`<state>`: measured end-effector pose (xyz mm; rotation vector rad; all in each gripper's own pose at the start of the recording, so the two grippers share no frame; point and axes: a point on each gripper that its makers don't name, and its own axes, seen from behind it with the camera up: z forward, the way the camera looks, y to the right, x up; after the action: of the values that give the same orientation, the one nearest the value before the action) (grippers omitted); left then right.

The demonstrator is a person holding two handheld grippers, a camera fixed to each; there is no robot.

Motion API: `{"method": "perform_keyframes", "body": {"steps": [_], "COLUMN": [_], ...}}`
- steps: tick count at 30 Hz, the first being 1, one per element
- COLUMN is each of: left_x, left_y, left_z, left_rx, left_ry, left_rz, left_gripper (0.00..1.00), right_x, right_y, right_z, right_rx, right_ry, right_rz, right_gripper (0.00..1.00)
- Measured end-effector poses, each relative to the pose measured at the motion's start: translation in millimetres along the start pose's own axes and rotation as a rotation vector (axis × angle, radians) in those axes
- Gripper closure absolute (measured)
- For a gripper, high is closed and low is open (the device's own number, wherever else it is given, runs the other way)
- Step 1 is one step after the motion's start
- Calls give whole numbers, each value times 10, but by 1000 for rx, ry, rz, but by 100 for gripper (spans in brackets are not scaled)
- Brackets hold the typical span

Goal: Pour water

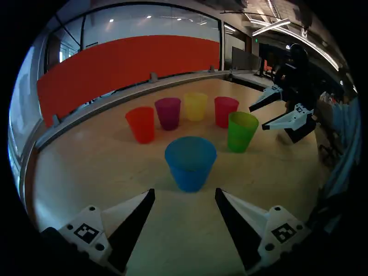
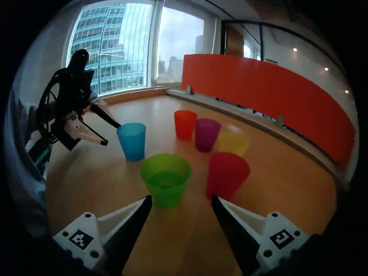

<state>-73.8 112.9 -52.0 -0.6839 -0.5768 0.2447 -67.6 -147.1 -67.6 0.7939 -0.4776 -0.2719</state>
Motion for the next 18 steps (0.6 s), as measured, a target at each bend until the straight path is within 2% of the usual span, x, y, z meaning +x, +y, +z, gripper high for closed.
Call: {"method": "perform_keyframes", "body": {"steps": [6,9,18], "left_x": [-21,-6,66], "left_y": [-105,-195,-407], "left_z": [-55,-94,-294], "left_rx": [52,99,192], "left_ry": [17,35,118], "left_rz": [-26,-39,-115], "left_gripper": [2,3,3], "right_x": [-24,-34,48], "right_y": [78,141,343], "right_z": [-115,-175,-424], "right_rx": [-45,-75,-188], "right_ry": [30,45,109], "right_rz": [40,66,118], "right_gripper": [0,0,0]}}
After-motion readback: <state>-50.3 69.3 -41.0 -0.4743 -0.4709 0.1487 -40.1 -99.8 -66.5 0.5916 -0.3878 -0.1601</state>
